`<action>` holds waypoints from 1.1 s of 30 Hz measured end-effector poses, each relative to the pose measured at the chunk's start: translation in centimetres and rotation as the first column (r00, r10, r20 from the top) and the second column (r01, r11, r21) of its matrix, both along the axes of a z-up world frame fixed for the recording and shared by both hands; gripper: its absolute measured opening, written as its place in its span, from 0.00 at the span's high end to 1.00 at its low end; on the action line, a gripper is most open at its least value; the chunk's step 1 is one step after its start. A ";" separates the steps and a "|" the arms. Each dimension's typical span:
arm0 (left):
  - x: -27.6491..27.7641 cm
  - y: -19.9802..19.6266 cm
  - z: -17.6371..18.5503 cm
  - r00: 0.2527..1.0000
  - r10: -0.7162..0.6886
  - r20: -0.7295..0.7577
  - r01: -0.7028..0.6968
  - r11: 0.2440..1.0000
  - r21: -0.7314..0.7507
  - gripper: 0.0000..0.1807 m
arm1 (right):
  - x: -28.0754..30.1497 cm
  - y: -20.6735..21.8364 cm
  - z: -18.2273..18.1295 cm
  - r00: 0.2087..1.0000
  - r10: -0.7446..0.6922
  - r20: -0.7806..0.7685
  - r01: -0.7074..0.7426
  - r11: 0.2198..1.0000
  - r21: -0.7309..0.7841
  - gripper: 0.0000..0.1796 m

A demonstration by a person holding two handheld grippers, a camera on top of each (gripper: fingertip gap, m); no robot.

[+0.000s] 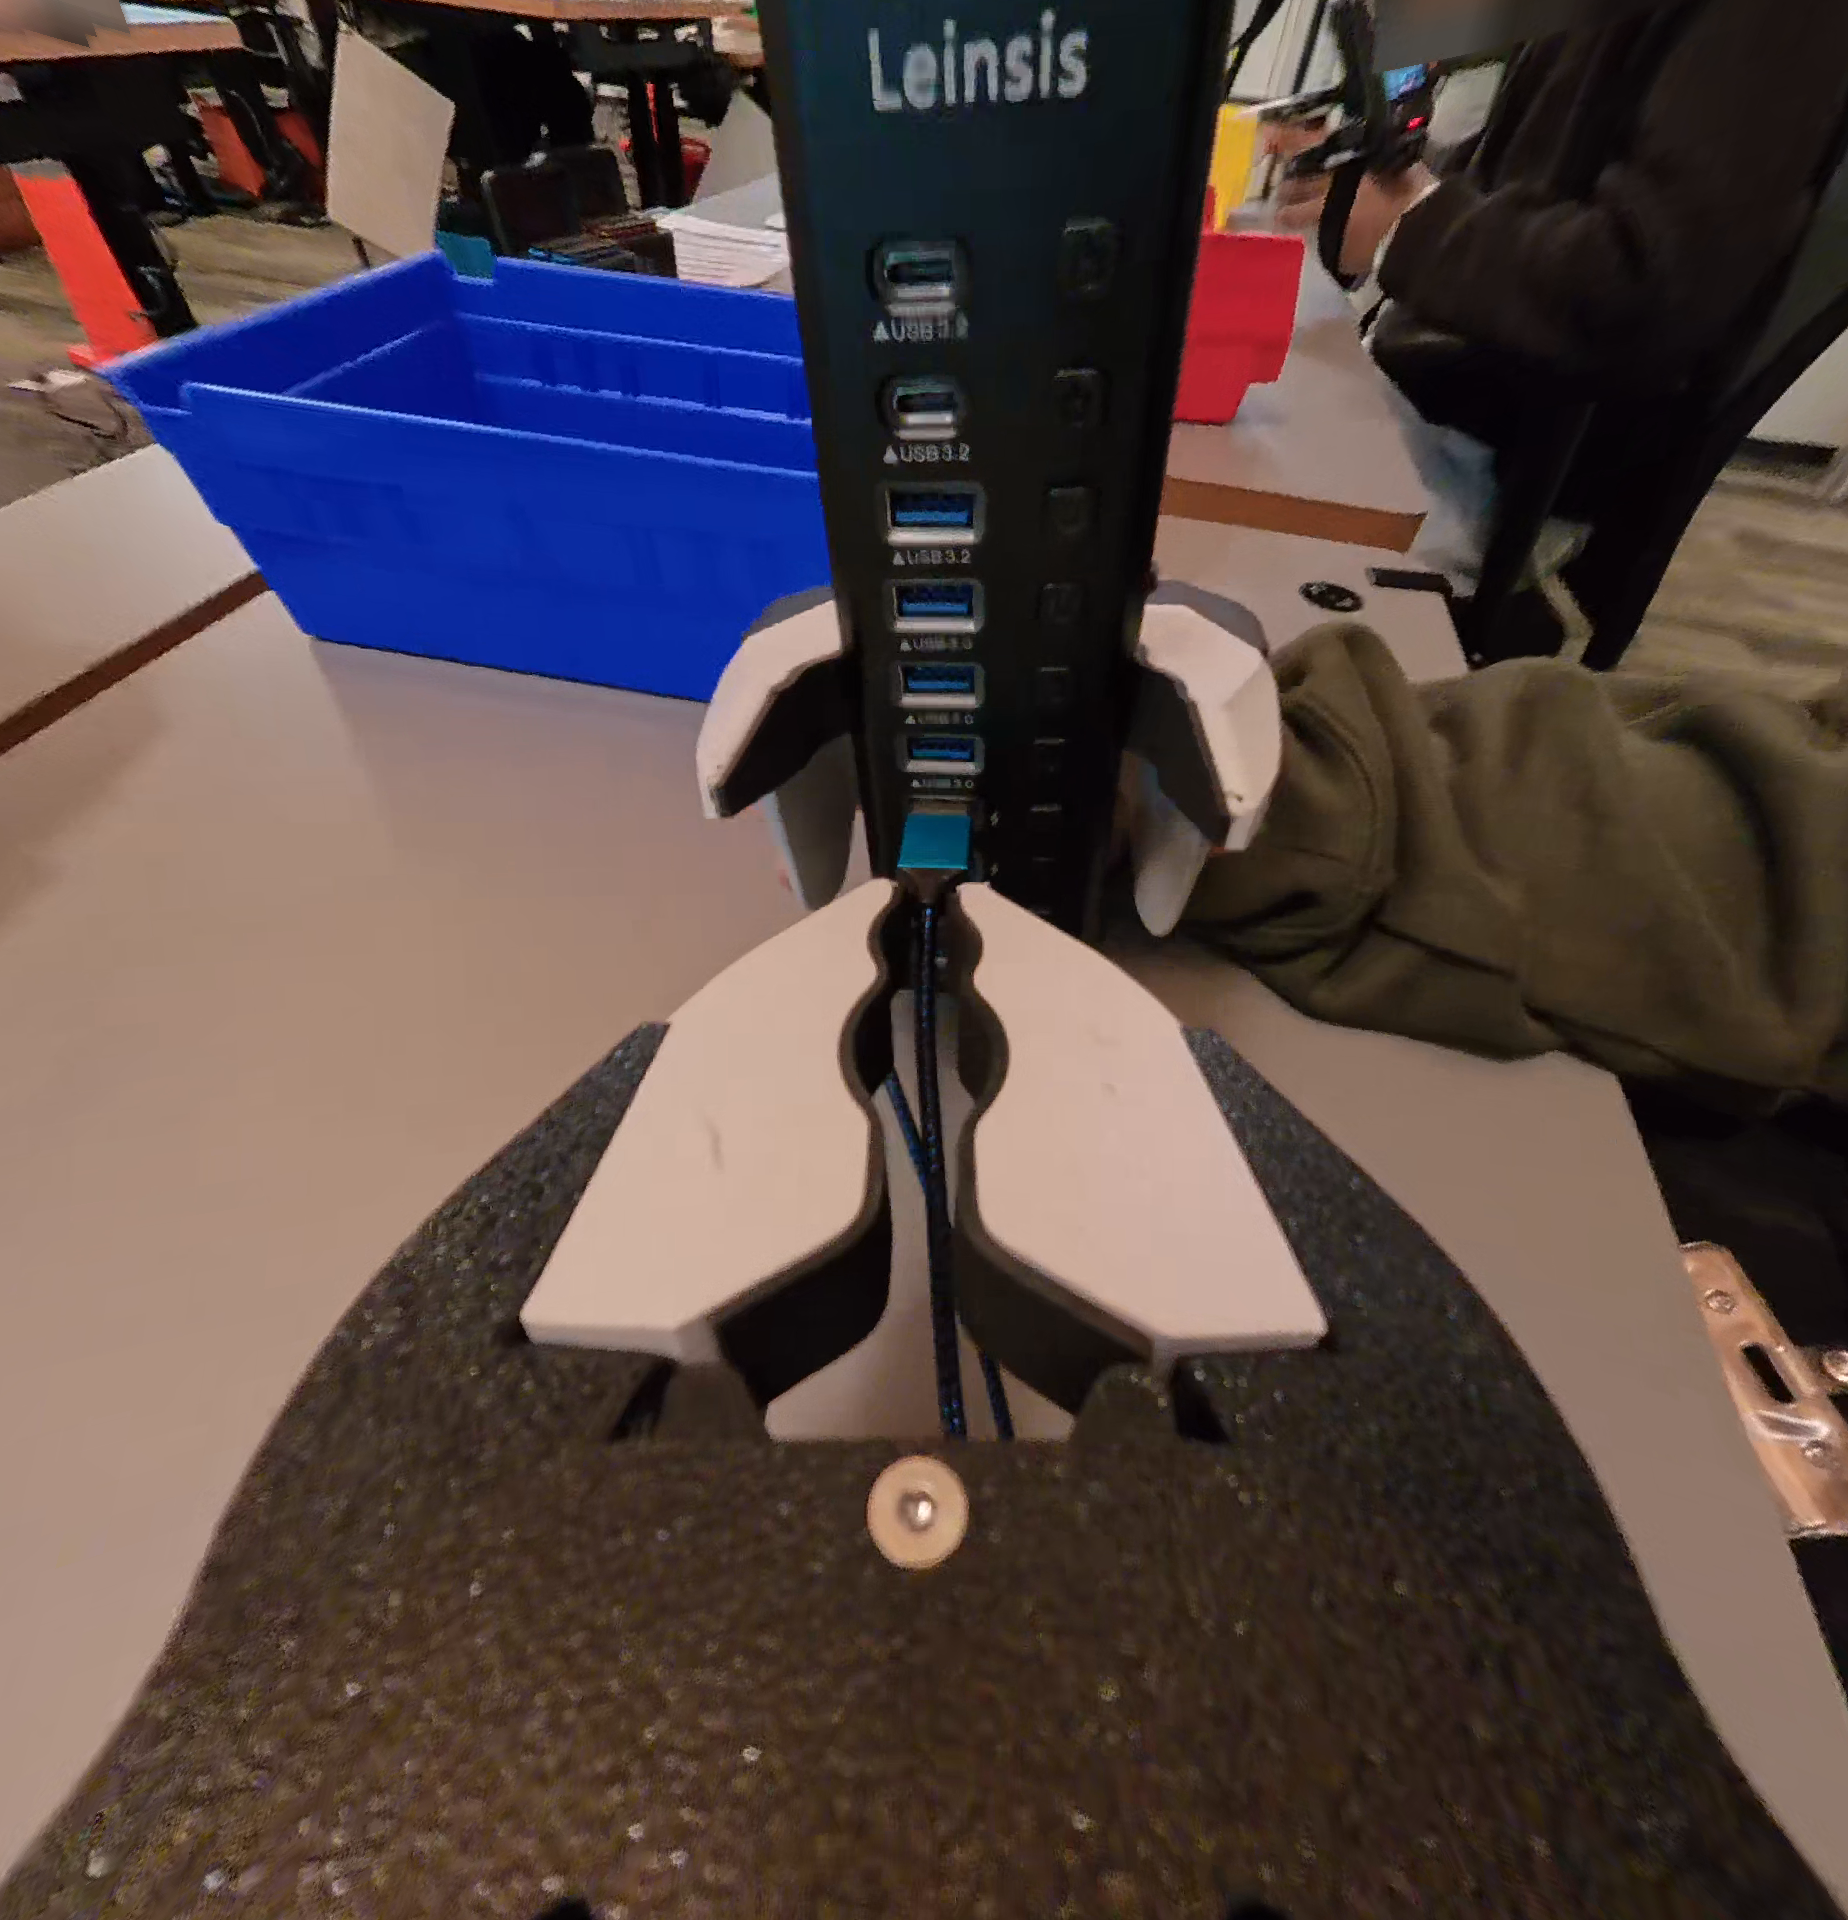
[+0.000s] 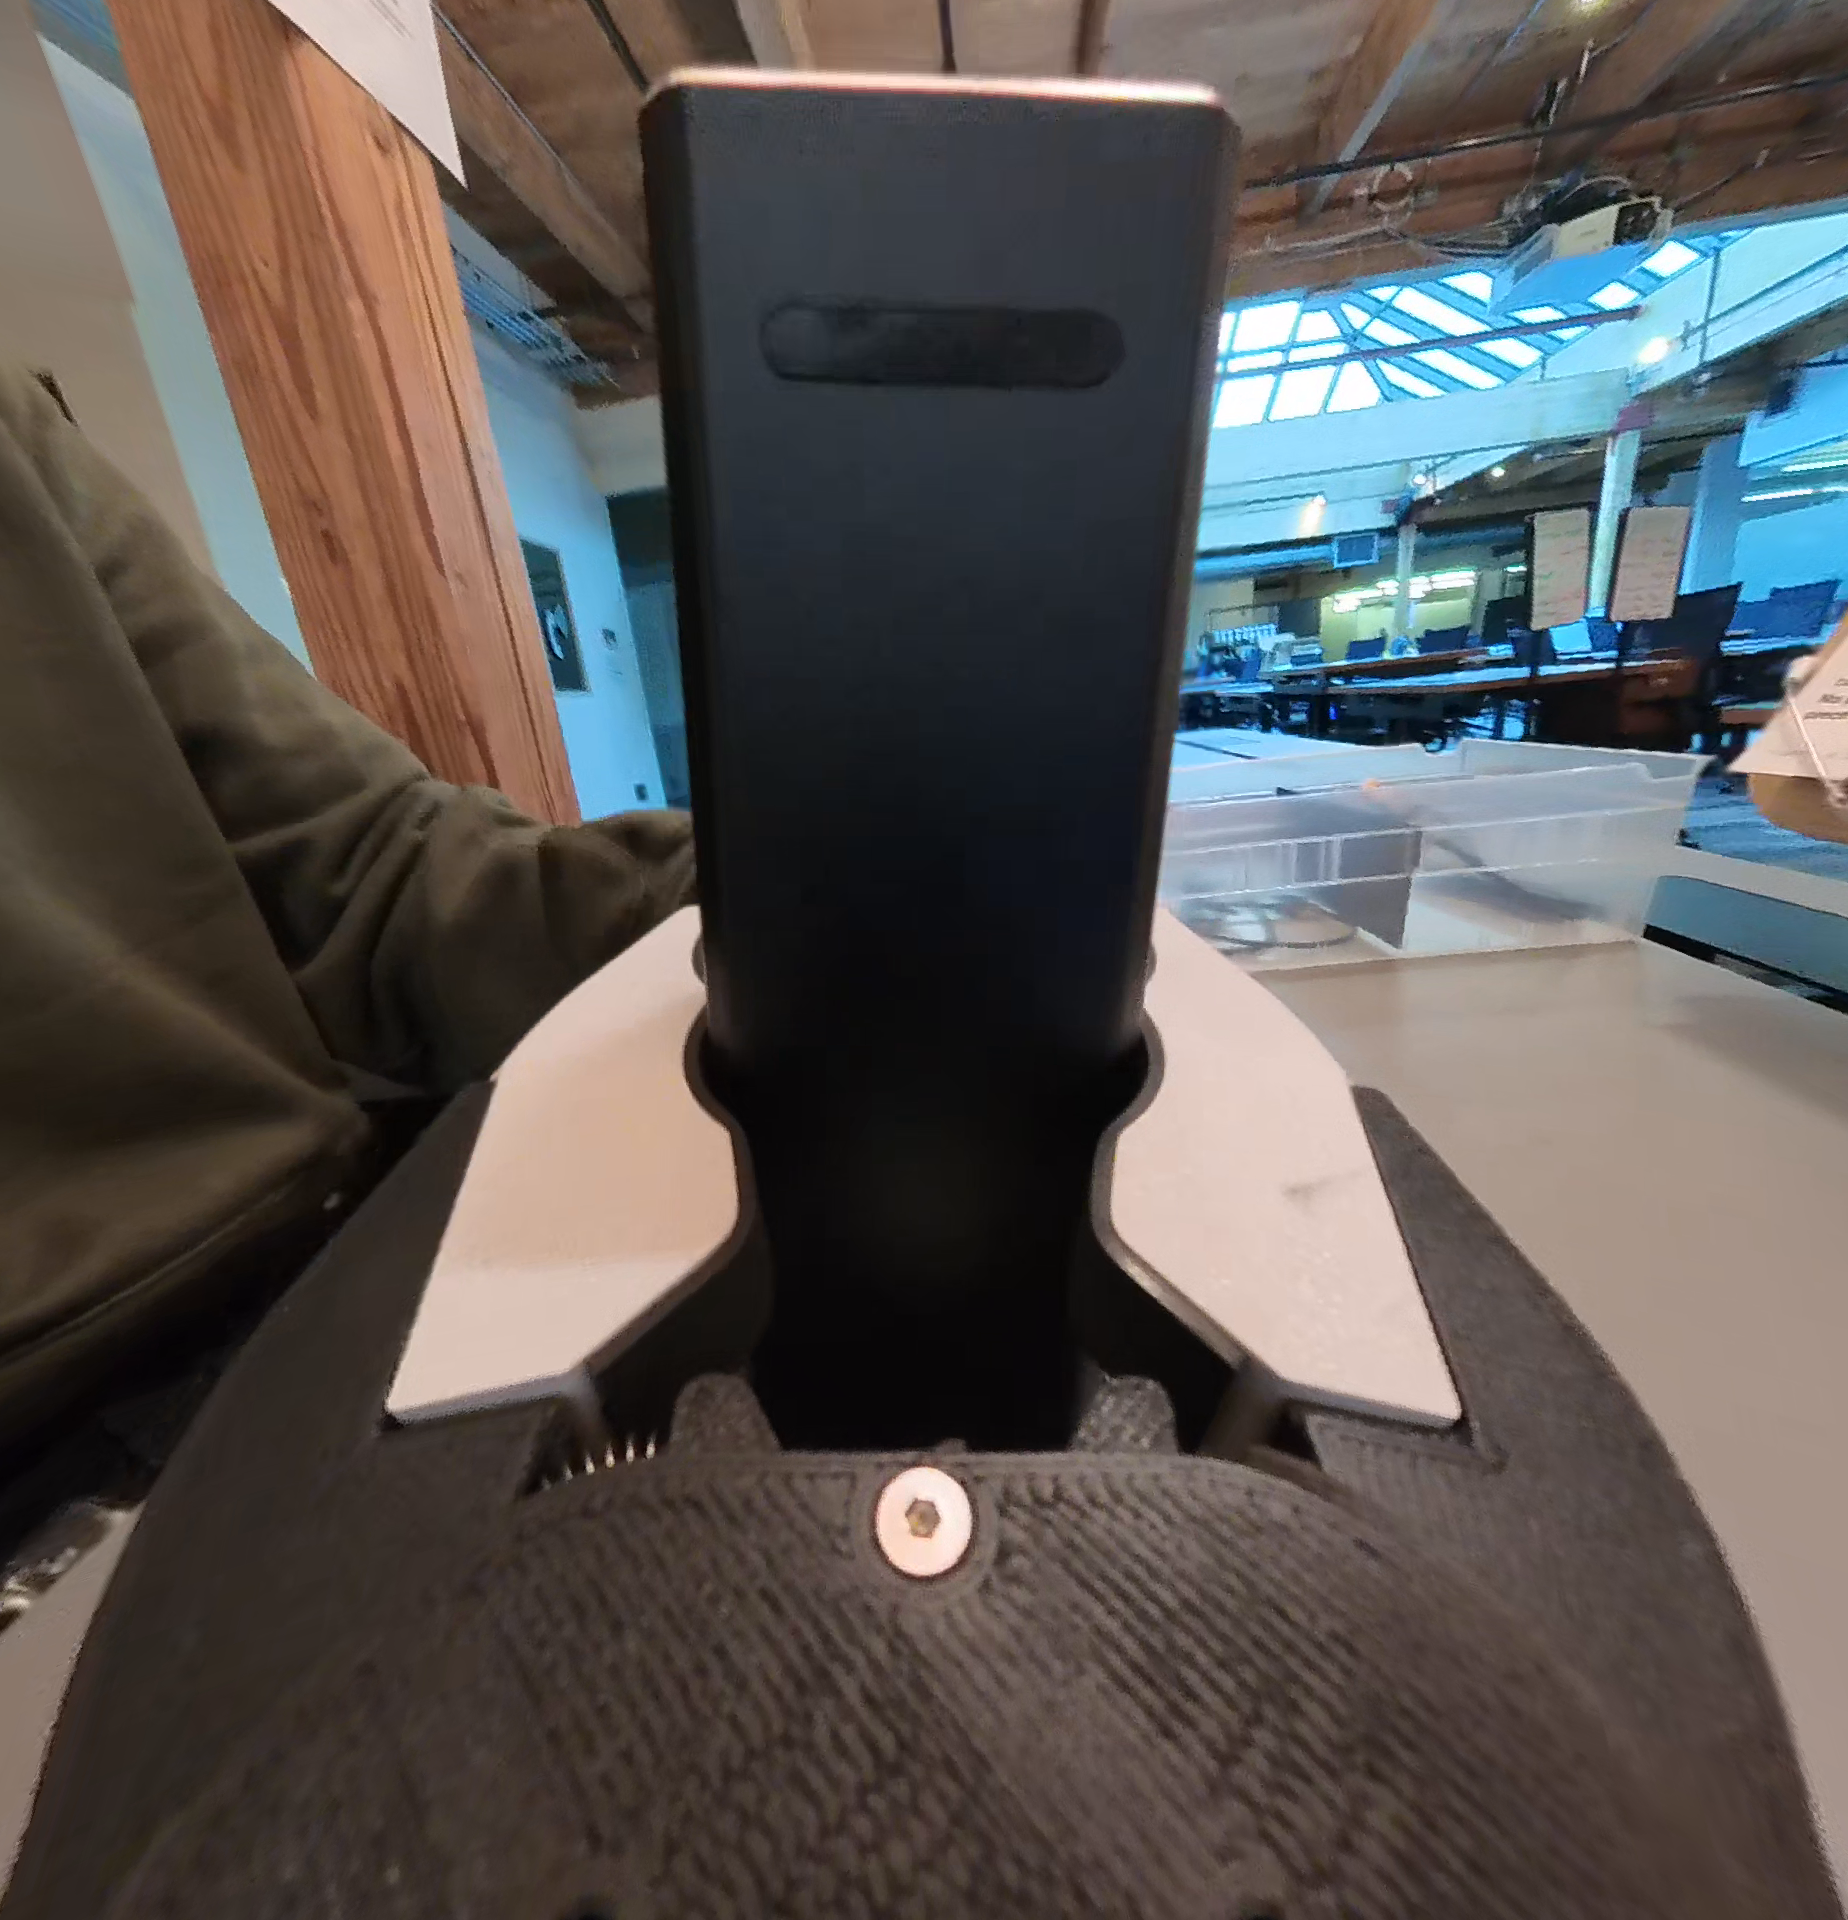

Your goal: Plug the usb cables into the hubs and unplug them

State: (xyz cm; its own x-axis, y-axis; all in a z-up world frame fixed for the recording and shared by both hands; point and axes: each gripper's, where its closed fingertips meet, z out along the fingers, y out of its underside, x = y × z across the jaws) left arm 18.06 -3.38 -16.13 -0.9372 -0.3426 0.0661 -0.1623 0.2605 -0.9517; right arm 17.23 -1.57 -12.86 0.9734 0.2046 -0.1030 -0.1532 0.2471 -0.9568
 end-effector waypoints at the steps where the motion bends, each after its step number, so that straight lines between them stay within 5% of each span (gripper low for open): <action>1: 0.2 0.4 0.3 1.000 0.015 0.021 -0.015 1.000 0.018 0.95 | -0.1 0.1 -0.1 1.000 -0.004 0.011 0.004 1.000 -0.011 0.60; 6: 0.4 0.3 7.0 0.994 0.093 0.056 -0.086 0.990 -0.112 0.71 | 0.4 0.9 -0.6 0.998 -0.056 0.042 0.058 0.997 -0.058 0.60; 9: 0.8 -1.6 6.2 0.993 0.095 0.070 -0.098 0.994 0.039 0.55 | 0.1 1.5 -0.9 0.995 -0.060 0.075 0.067 0.994 -0.087 0.60; 11: 0.7 -2.6 6.1 0.994 0.057 0.097 -0.061 0.997 0.039 0.67 | 0.0 1.7 -1.1 0.994 -0.068 0.087 0.076 0.992 -0.103 0.60; 33: 1.1 -2.4 7.1 0.994 -0.092 0.060 0.083 0.987 0.135 0.68 | 0.8 3.2 -3.0 0.981 -0.148 0.128 0.178 0.947 -0.269 0.60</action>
